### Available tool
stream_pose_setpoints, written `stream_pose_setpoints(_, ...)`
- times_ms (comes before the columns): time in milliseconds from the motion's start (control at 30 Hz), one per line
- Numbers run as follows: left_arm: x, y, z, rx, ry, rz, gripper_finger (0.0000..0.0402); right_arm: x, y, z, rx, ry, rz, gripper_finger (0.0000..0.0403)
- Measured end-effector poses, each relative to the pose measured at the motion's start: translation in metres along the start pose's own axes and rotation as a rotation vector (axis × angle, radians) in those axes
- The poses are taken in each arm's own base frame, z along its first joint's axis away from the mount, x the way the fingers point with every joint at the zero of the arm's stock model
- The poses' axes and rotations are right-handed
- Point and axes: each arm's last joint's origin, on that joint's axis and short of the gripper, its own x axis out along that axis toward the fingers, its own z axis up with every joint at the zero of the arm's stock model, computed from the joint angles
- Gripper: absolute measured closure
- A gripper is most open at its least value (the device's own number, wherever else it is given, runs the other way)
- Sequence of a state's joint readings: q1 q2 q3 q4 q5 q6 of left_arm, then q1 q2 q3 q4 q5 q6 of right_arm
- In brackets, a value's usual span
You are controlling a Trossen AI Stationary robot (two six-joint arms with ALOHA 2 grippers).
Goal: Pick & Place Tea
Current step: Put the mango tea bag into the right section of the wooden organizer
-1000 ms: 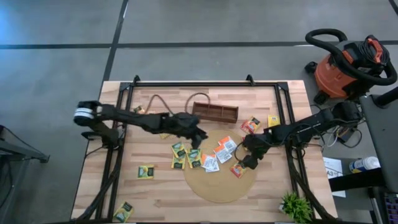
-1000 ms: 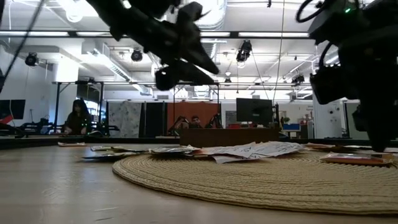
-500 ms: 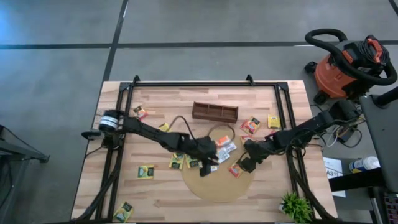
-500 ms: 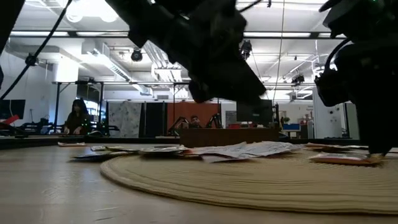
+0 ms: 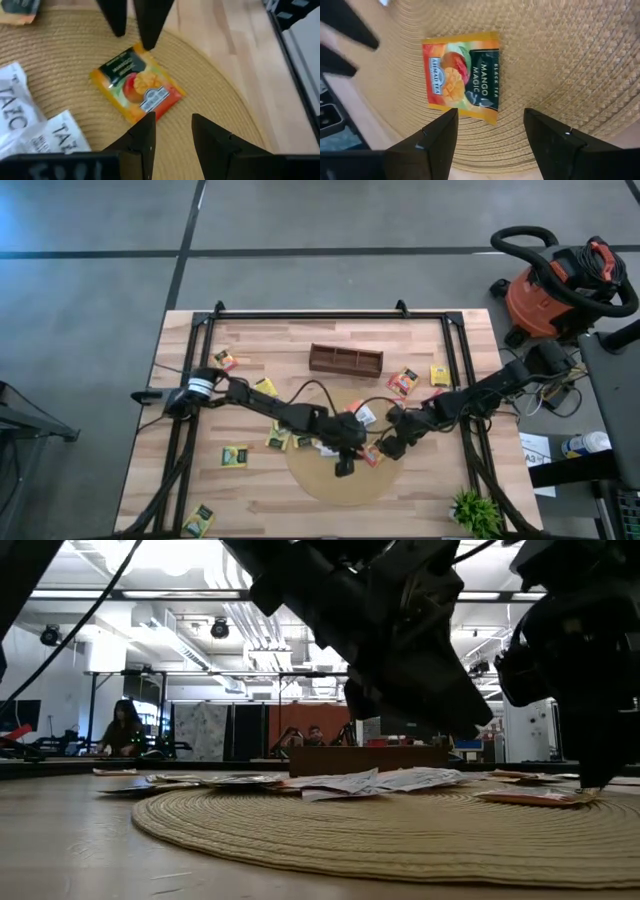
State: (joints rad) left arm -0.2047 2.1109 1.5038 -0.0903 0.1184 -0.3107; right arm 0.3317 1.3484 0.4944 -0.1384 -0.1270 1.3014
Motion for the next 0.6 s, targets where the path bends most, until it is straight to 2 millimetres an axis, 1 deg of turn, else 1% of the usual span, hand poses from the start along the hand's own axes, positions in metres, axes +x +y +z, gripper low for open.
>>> stream_pose_setpoints(200, 0.001, -0.002, -0.002, 0.001, 0.020, -0.043, 0.0281, -0.001, 0.005, 0.001, -0.002, -0.003, 0.017, 0.0179)
stream_pose_setpoints(267, 0.005, -0.001, -0.003, 0.006, 0.017, -0.067, 0.0281, -0.002, 0.008, 0.001, -0.005, 0.001, 0.026, 0.0179)
stream_pose_setpoints(367, 0.016, 0.001, -0.011, -0.003, 0.040, -0.113, 0.0281, -0.002, 0.010, 0.001, -0.006, 0.008, 0.033, 0.0179)
stream_pose_setpoints(467, 0.030, 0.005, -0.019, -0.022, 0.072, -0.114, 0.0281, 0.001, 0.009, 0.001, -0.005, 0.029, 0.022, 0.0179)
stream_pose_setpoints(533, 0.038, 0.006, -0.022, -0.034, 0.079, -0.110, 0.0281, 0.004, 0.007, 0.000, -0.002, 0.036, 0.005, 0.0179)
stream_pose_setpoints(600, 0.041, 0.006, -0.019, -0.040, 0.071, -0.110, 0.0281, 0.008, 0.005, 0.000, 0.000, 0.041, -0.011, 0.0179)
